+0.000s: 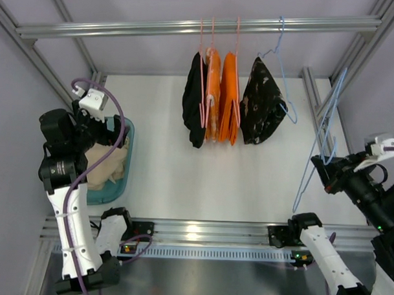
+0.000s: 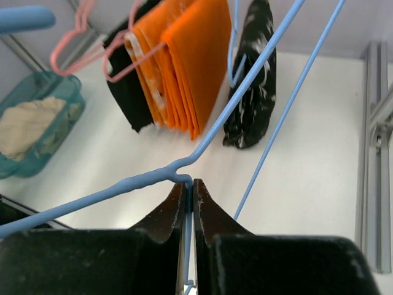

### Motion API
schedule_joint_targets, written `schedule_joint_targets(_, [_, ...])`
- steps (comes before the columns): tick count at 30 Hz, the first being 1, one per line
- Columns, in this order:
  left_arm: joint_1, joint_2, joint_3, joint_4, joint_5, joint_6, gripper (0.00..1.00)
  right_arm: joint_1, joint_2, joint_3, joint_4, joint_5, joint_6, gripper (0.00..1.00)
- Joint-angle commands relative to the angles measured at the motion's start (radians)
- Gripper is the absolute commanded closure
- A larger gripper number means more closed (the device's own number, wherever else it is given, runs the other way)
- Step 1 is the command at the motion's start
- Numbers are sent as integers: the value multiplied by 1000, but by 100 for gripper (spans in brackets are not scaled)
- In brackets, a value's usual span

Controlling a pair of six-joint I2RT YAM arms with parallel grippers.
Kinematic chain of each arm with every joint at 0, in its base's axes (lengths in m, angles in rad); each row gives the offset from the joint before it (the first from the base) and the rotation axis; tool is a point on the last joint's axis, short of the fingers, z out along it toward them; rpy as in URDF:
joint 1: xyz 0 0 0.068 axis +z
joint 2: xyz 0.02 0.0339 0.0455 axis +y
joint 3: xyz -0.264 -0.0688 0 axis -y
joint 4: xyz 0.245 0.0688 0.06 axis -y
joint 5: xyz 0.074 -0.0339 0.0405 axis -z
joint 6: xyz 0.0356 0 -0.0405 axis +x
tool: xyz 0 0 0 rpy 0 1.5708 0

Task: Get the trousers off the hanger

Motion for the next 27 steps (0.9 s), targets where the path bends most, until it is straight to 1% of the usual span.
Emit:
schedule_joint_targets(1, [2,-3,82,13,143,-9,3,-13,79,-35,-66,67,-13,100])
schedule_joint_targets(2, [2,6,96,13,187,-13,3,-15,101,-39,-73,115,-11,100])
schedule_joint_targets(4, [2,14,125,13,232,-21,3,-13,156,-35,-86,140,-22,100])
schedule_joint_targets(7, [2,26,175,15,338,-19,2,-12,216,-7,-67,59,-17,100])
schedule_joint_targets(8, [3,32,204,15,399,-19,2,-10,266,17,-66,26,-23,100])
schedule_joint_targets(9, [3,38,220,15,428,-25,2,-12,291,34,-66,18,-32,100])
schedule_joint_targets(10, [2,46,240,13,453,-38,2,-12,319,57,-61,15,-49,100])
schedule_joint_targets(11, [2,67,278,15,479,-51,2,-12,348,113,-63,-5,-58,100])
schedule_joint_targets(12, [3,80,301,15,505,-82,2,-12,407,146,-69,-19,-66,100])
schedule_joint_targets(15, [3,107,355,15,524,-101,3,-19,526,263,-89,-59,-80,100])
schedule_joint_targets(16, [2,104,361,15,525,-99,3,-27,556,290,-96,-112,-92,100])
schedule_joint_targets(17, [3,100,364,15,525,-95,3,-69,586,351,-110,-155,-101,100])
schedule_joint_targets(18, [2,97,367,13,528,-84,3,-106,659,387,-145,-201,-109,100])
schedule_joint_targets(19, [3,93,367,15,530,-81,3,-142,699,419,-170,-250,-121,100])
schedule_joint_targets(20, [3,84,367,15,530,-78,3,-248,777,485,-190,-346,-121,100])
schedule_joint_targets(22, [2,68,363,13,530,-76,3,-330,840,557,-225,-412,-189,100])
schedule_joint_targets(23, [3,61,360,13,538,-75,3,-364,865,632,-231,-419,-203,100])
schedule_joint_targets(24, [3,57,357,13,538,-72,3,-367,915,669,-239,-419,-215,100])
schedule_joint_targets(27, [3,44,346,15,538,-73,3,-372,991,769,-252,-432,-229,100])
